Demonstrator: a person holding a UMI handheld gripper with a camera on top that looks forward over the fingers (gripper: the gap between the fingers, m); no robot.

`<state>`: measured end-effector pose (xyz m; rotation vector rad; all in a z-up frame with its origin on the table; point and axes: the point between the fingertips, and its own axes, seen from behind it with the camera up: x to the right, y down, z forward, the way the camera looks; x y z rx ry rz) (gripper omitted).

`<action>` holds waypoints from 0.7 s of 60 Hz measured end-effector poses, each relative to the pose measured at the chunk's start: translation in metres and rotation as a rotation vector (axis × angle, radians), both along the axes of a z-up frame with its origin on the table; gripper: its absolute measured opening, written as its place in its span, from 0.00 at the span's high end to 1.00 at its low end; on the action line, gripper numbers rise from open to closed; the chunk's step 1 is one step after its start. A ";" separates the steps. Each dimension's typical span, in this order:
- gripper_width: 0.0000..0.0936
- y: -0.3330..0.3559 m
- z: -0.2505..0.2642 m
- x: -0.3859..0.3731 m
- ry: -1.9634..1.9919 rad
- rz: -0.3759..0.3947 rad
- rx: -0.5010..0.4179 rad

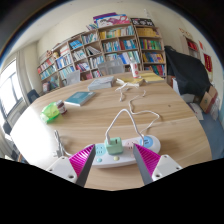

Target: Unplug charger

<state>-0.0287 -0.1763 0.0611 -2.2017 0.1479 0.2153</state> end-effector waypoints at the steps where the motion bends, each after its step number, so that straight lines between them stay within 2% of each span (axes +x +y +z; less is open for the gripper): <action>1: 0.17 0.003 -0.001 0.002 0.002 0.006 0.005; 4: 0.20 0.014 -0.005 0.000 0.003 0.033 0.015; 8: 0.33 0.027 -0.011 -0.006 -0.015 0.074 0.025; 9: 0.33 0.028 -0.013 -0.005 -0.021 0.080 0.024; 12: 0.62 0.031 -0.018 -0.001 -0.046 0.080 0.028; 21: 0.72 0.034 -0.018 -0.003 -0.067 0.108 0.030; 31: 0.73 0.029 -0.012 -0.002 -0.055 0.143 -0.011; 33: 0.73 0.032 -0.003 0.000 -0.036 0.132 0.009; 38: 0.73 0.042 0.055 0.007 -0.010 0.120 0.128; 42: 0.73 0.053 0.104 0.012 0.007 0.143 0.213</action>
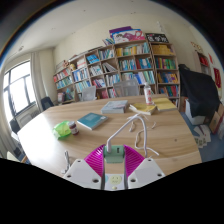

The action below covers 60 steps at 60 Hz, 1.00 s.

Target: Unplug charger

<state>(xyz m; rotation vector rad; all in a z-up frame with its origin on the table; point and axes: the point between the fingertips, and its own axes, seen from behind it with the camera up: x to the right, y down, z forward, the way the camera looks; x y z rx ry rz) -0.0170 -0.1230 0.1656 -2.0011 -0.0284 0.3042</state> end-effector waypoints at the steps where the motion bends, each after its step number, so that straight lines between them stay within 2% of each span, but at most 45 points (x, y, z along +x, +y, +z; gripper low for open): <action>1: 0.73 0.002 0.010 0.005 0.000 0.002 0.012; 5: 0.73 0.005 0.036 0.034 -0.025 -0.020 0.041; 9: 0.73 0.003 0.034 0.075 -0.076 -0.055 0.026; 15: 0.73 -0.011 -0.011 0.130 -0.129 -0.101 -0.080; 21: 0.73 -0.034 -0.059 0.159 -0.160 -0.106 -0.210; 29: 0.72 -0.053 -0.105 0.165 -0.186 -0.066 -0.317; 37: 0.69 -0.052 -0.131 0.168 -0.220 -0.052 -0.374; 43: 0.66 -0.045 -0.143 0.171 -0.235 -0.062 -0.419; 51: 0.62 -0.042 -0.155 0.177 -0.206 -0.120 -0.446; 55: 0.56 -0.038 -0.154 0.182 -0.212 -0.144 -0.443; 60: 0.33 -0.039 -0.150 0.188 -0.237 -0.189 -0.445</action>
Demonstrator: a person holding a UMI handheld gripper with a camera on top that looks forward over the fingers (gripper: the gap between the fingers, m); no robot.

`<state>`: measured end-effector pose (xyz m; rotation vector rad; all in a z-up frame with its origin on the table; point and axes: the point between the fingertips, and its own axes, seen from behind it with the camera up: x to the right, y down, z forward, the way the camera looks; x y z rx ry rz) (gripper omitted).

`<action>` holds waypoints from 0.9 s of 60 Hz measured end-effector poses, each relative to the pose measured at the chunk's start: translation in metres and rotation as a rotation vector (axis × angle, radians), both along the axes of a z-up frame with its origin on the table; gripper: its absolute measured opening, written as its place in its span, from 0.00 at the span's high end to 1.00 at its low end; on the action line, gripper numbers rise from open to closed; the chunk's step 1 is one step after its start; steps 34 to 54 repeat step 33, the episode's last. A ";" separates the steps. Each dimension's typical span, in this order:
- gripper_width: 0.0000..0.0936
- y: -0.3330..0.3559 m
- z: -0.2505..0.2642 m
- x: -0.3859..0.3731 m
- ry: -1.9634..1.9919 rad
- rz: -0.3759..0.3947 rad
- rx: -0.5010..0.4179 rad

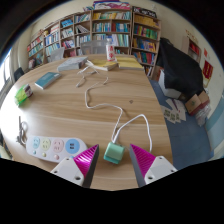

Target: Unplug charger

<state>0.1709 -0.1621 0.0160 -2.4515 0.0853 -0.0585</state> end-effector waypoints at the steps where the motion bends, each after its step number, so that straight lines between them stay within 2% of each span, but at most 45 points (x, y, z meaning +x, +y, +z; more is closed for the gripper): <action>1: 0.28 -0.001 0.002 0.001 -0.005 -0.008 0.001; 5: 0.15 -0.004 0.017 0.003 -0.027 -0.039 0.024; 8: 0.11 -0.010 0.031 0.004 -0.040 -0.075 0.042; 16: 0.12 -0.041 0.076 -0.010 -0.045 -0.149 0.089; 24: 0.12 -0.100 0.113 -0.032 -0.037 -0.209 0.107; 33: 0.12 -0.184 0.144 -0.043 0.022 -0.332 0.144; 54: 0.12 -0.184 0.144 -0.043 0.022 -0.332 0.144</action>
